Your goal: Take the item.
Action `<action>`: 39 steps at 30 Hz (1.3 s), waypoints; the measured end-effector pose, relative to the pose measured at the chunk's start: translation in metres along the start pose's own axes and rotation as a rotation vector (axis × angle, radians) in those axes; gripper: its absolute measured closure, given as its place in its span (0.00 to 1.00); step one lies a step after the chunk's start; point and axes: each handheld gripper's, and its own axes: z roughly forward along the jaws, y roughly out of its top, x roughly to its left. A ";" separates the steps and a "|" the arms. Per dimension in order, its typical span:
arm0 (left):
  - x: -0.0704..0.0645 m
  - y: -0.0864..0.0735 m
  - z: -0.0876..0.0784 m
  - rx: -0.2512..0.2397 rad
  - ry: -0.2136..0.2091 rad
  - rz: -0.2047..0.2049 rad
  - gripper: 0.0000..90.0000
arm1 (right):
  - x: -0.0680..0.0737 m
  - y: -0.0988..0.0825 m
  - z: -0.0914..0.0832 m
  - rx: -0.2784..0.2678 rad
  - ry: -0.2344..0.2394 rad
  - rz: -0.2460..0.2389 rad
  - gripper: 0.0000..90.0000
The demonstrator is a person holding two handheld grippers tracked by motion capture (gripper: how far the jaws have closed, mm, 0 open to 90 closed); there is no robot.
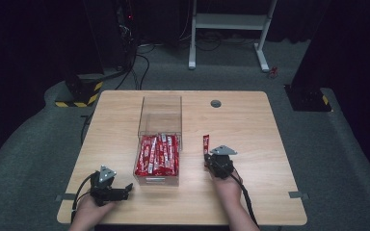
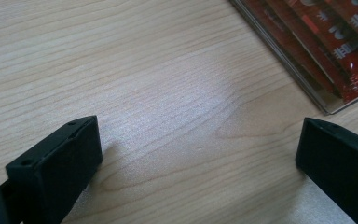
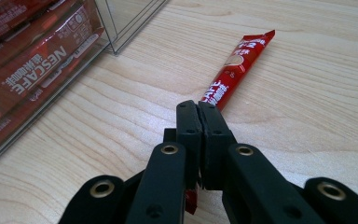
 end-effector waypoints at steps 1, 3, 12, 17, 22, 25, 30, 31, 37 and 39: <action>0.000 0.000 0.000 0.000 0.000 -0.001 0.01 | 0.000 0.000 0.000 0.000 -0.001 -0.002 0.98; 0.000 0.000 0.000 0.000 0.001 0.000 0.01 | 0.000 0.000 0.000 -0.001 0.000 -0.002 0.97; 0.000 0.000 0.000 0.000 0.001 0.000 0.01 | 0.000 0.002 -0.005 -0.033 0.000 0.000 0.87; 0.000 0.000 0.000 0.000 0.001 0.000 0.01 | 0.000 0.004 -0.008 -0.050 0.007 -0.003 0.83; 0.000 0.000 0.000 0.000 0.000 0.000 0.01 | 0.003 0.006 -0.011 -0.063 0.010 -0.013 0.75; 0.000 0.000 0.000 0.000 -0.001 0.000 0.01 | 0.005 0.007 -0.012 -0.067 0.008 -0.021 0.67; 0.000 0.000 0.000 0.000 -0.001 0.000 0.01 | 0.005 0.008 -0.014 -0.078 0.015 -0.026 0.55; 0.000 0.000 0.000 0.000 -0.001 0.001 0.01 | 0.005 0.008 -0.014 -0.078 0.018 -0.021 0.52; 0.000 0.000 0.000 -0.002 -0.002 0.000 0.01 | 0.004 0.011 -0.020 -0.107 0.024 -0.008 0.40; 0.000 0.000 0.000 -0.004 -0.002 -0.002 0.01 | 0.004 0.011 -0.022 -0.114 0.023 -0.010 0.37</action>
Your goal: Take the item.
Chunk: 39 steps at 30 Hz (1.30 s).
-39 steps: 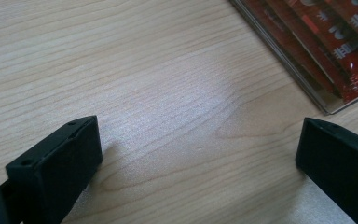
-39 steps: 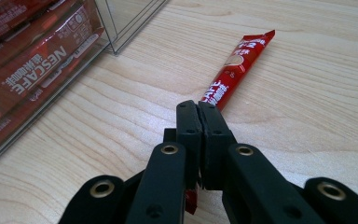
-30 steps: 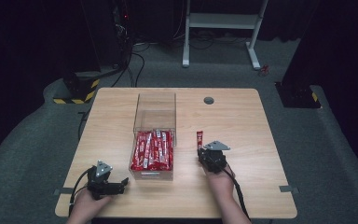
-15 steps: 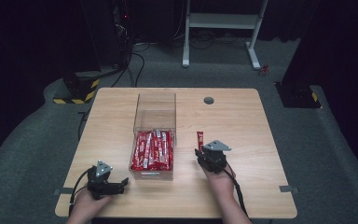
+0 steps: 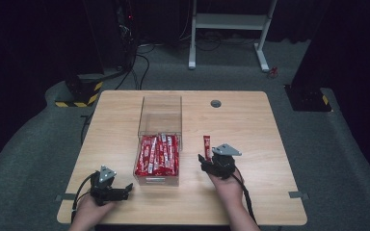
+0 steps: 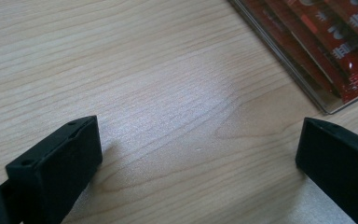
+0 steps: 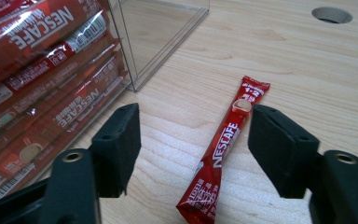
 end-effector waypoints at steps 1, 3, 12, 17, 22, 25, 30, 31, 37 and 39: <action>0.000 0.000 0.000 0.000 0.000 0.000 0.01 | 0.000 0.000 -0.001 0.002 0.000 0.001 0.36; 0.000 0.000 0.000 0.000 0.000 0.000 0.01 | 0.000 0.000 -0.002 -0.002 -0.010 -0.008 0.34; 0.000 0.000 0.000 0.000 0.000 0.000 0.01 | -0.004 -0.002 -0.011 0.004 -0.019 -0.001 0.33; 0.000 0.000 0.000 0.002 -0.001 0.002 0.01 | -0.015 -0.007 -0.019 0.010 -0.038 0.017 0.33; 0.000 0.000 0.000 0.002 -0.001 0.003 0.01 | -0.031 -0.015 -0.029 0.007 -0.064 0.040 0.33; 0.000 0.000 0.000 0.002 -0.001 0.003 0.01 | -0.039 -0.021 -0.036 0.013 -0.080 0.049 0.33; 0.000 0.000 0.000 0.002 -0.001 0.003 0.01 | -0.052 -0.033 -0.045 0.034 -0.112 0.054 0.33; 0.000 0.000 0.000 0.002 -0.001 0.002 0.01 | -0.055 -0.036 -0.047 0.042 -0.120 0.052 0.33; 0.000 0.000 0.000 0.002 -0.001 0.003 0.01 | -0.070 -0.053 -0.056 0.095 -0.148 0.066 0.33; 0.000 0.000 0.000 0.002 -0.001 0.003 0.01 | -0.073 -0.059 -0.059 0.110 -0.168 0.065 0.33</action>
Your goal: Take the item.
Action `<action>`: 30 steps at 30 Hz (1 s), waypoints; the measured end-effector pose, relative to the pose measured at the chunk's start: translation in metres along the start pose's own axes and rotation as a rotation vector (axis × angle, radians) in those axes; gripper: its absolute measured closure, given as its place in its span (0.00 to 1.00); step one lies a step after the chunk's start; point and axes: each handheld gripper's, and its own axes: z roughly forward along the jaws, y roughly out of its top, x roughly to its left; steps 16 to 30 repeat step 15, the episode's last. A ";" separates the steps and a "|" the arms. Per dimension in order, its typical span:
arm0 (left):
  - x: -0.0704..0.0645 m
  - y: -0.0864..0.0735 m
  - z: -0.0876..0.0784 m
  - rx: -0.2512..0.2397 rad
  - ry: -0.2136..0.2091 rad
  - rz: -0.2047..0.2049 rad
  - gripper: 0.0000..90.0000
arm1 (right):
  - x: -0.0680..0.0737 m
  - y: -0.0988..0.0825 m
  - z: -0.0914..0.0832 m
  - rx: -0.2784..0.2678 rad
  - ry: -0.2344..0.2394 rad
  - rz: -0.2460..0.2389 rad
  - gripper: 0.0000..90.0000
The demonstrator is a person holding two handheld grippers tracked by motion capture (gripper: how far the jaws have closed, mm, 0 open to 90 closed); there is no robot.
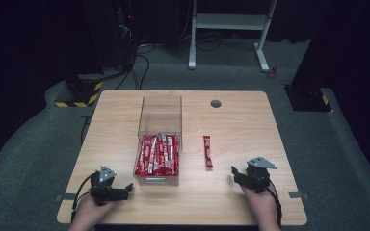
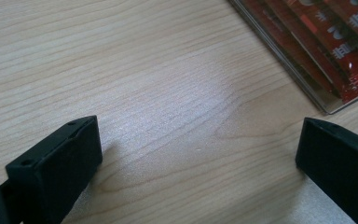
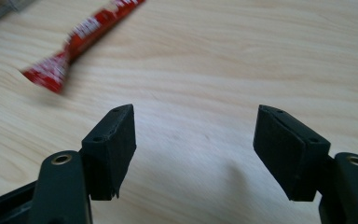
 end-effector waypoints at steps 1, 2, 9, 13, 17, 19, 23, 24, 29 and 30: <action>0.000 0.000 0.000 0.000 0.000 0.000 0.01 | -0.002 -0.003 -0.001 0.011 -0.008 -0.002 0.33; 0.000 0.000 0.000 0.000 0.000 0.000 0.01 | -0.004 -0.005 -0.001 0.021 -0.011 -0.006 0.32; 0.000 0.000 0.000 -0.003 0.001 -0.003 0.01 | -0.012 -0.012 0.002 0.071 -0.018 0.000 0.29; 0.000 0.000 0.000 -0.003 0.001 -0.003 0.01 | -0.014 -0.011 0.003 0.075 -0.015 0.002 0.25; 0.000 0.000 0.000 -0.003 0.001 -0.003 0.01 | -0.014 -0.011 0.004 0.080 -0.017 0.004 0.23; 0.000 0.000 0.000 -0.003 0.001 -0.003 0.01 | -0.014 -0.011 0.004 0.080 -0.017 0.004 0.23; 0.000 0.000 0.000 -0.003 0.001 -0.003 0.01 | -0.014 -0.011 0.004 0.080 -0.017 0.004 0.23; 0.000 0.000 0.000 -0.003 0.001 -0.003 0.01 | -0.014 -0.011 0.004 0.080 -0.017 0.004 0.23; 0.000 0.000 0.000 -0.003 0.001 -0.003 0.01 | -0.014 -0.011 0.004 0.080 -0.017 0.004 0.23; 0.000 0.000 0.000 -0.003 0.001 -0.003 0.01 | -0.014 -0.011 0.004 0.080 -0.017 0.004 0.23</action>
